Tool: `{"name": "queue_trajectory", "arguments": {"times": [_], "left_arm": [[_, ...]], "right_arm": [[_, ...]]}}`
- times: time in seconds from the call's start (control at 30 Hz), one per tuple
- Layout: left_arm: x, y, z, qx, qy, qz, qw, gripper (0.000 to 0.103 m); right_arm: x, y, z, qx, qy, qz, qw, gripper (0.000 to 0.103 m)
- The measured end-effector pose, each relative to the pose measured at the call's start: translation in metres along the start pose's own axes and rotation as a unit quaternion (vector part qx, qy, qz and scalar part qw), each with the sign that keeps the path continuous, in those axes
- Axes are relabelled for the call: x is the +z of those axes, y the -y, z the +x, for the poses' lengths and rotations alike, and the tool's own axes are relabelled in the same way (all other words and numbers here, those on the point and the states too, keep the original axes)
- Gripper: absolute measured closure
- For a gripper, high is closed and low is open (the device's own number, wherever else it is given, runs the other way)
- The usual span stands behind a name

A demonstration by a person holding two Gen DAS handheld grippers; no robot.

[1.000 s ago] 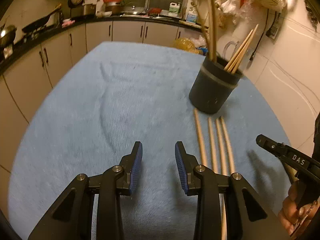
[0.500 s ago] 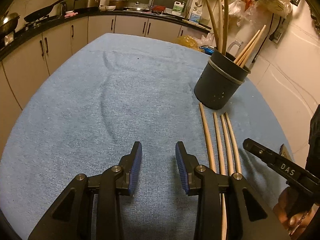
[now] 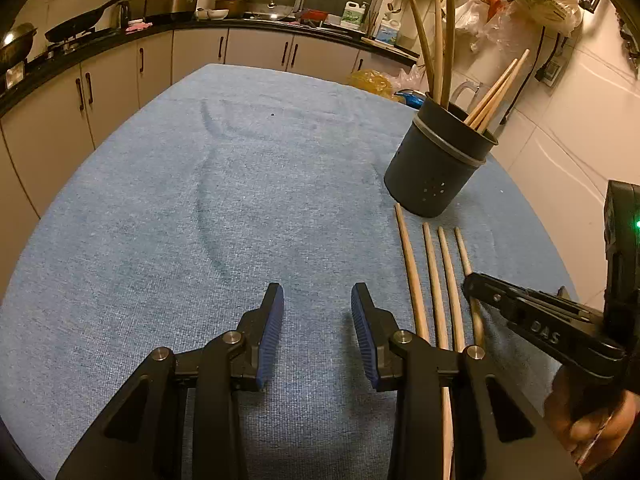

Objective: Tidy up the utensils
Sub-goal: 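Grasp a loose wooden chopstick with the left gripper while the right gripper grasps another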

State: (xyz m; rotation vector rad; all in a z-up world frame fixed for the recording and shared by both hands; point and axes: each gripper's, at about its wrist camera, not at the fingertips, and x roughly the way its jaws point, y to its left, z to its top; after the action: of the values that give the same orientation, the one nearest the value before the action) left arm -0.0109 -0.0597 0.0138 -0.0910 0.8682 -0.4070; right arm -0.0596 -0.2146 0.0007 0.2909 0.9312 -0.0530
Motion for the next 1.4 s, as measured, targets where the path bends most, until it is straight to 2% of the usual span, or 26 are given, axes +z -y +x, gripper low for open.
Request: {"name": "queue_trajectory", "arguments": {"times": [0.17, 0.33, 0.53, 0.57, 0.6, 0.67, 0.77, 0.93, 1.07, 1.4], "left_arm": [[0.000, 0.001, 0.001, 0.001, -0.001, 0.001, 1.0000, 0.069], [0.000, 0.002, 0.002, 0.002, -0.002, 0.001, 1.0000, 0.069], [0.000, 0.002, 0.003, 0.002, -0.004, 0.001, 1.0000, 0.069], [0.000, 0.002, 0.003, 0.003, -0.004, 0.001, 1.0000, 0.069], [-0.001, 0.002, 0.004, 0.004, -0.005, 0.002, 1.0000, 0.069], [-0.001, 0.004, 0.004, 0.004, -0.006, 0.006, 1.0000, 0.069], [0.000, 0.010, 0.004, 0.011, -0.010, 0.019, 0.9997, 0.069], [0.005, 0.025, 0.010, -0.017, -0.045, 0.025, 0.9986, 0.069], [0.012, 0.045, 0.020, -0.023, -0.069, 0.046, 0.9963, 0.069], [0.042, 0.086, 0.070, 0.006, -0.134, 0.072, 0.9883, 0.070]], "right_arm": [[-0.004, 0.020, -0.007, 0.015, -0.006, -0.034, 0.999, 0.091], [-0.002, 0.037, -0.008, 0.011, -0.012, -0.017, 1.000, 0.086], [0.011, 0.032, 0.001, -0.013, -0.024, -0.008, 1.000, 0.085], [0.012, 0.029, 0.002, -0.020, -0.023, -0.015, 0.999, 0.091], [0.012, 0.027, 0.003, -0.023, -0.023, -0.019, 0.999, 0.091], [0.010, 0.028, 0.001, -0.009, -0.020, -0.011, 1.000, 0.094], [0.005, 0.033, -0.007, 0.043, -0.010, 0.013, 0.999, 0.096], [0.000, 0.037, -0.030, 0.070, 0.034, 0.022, 0.997, 0.096], [-0.003, 0.046, -0.046, 0.092, 0.060, 0.037, 0.993, 0.096], [-0.004, 0.065, -0.056, 0.123, 0.081, 0.054, 0.988, 0.096]]}}
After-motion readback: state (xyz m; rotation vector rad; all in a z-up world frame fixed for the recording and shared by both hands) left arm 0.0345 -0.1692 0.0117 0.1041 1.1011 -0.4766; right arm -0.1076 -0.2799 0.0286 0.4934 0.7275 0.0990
